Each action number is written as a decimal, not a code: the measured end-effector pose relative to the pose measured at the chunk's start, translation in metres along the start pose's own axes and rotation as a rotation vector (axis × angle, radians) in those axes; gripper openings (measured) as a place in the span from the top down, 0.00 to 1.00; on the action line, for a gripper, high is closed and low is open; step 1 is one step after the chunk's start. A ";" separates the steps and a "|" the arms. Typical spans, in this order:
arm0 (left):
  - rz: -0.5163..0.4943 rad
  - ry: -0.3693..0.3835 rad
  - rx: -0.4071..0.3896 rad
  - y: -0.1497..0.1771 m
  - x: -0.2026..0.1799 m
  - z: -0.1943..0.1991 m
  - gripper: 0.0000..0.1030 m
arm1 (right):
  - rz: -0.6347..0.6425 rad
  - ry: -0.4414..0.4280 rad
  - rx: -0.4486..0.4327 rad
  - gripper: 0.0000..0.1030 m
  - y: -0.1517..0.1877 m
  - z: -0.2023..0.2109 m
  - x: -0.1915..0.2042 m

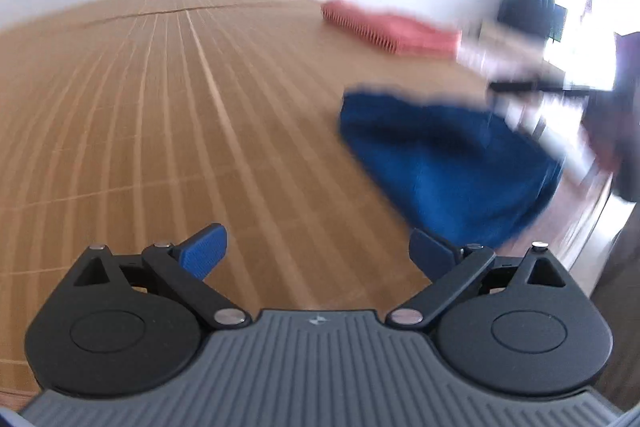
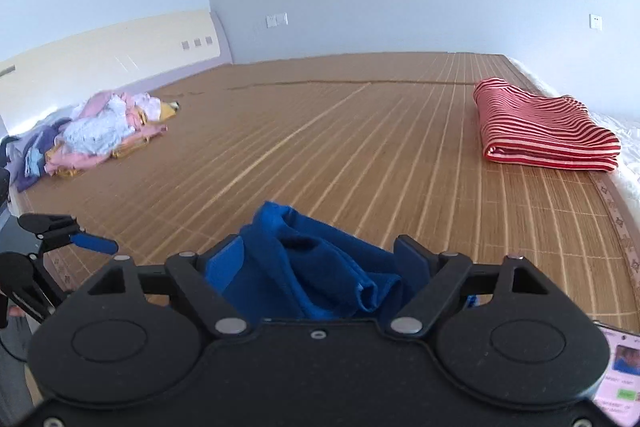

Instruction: Fold clothes

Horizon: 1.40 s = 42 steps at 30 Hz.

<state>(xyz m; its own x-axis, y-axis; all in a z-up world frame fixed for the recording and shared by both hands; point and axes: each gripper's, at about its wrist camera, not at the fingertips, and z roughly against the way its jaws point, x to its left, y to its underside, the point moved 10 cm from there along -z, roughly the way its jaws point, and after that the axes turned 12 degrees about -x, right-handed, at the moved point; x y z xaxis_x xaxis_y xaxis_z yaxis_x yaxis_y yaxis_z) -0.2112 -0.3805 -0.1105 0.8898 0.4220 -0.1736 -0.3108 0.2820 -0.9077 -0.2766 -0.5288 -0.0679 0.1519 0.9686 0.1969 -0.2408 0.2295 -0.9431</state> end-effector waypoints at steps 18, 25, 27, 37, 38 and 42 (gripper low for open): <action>-0.268 0.055 0.003 0.013 -0.096 -0.090 0.00 | -0.266 0.181 0.196 0.30 0.044 -0.001 -0.066; -0.241 0.003 0.018 0.021 -0.039 -0.037 0.00 | -0.259 -0.043 0.215 0.36 0.054 -0.031 -0.003; -0.217 -0.027 0.026 0.024 -0.013 -0.017 0.00 | -0.257 -0.107 0.219 0.36 0.059 -0.039 0.020; -0.079 -0.092 0.002 0.012 0.047 0.031 0.00 | 0.022 -0.128 0.097 0.30 0.022 -0.019 0.069; -0.064 -0.063 -0.009 0.006 0.042 0.029 0.00 | 0.075 -0.093 0.057 0.29 0.012 -0.015 0.067; -0.111 0.048 0.023 -0.007 0.014 0.009 0.00 | 0.316 -0.151 0.115 0.33 0.011 -0.022 0.097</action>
<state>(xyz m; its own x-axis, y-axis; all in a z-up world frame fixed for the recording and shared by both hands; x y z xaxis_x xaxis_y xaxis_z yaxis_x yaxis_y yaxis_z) -0.1997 -0.3688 -0.1033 0.9339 0.3459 -0.0908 -0.2164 0.3446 -0.9135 -0.2439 -0.4342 -0.0653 -0.0884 0.9946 -0.0538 -0.3605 -0.0823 -0.9291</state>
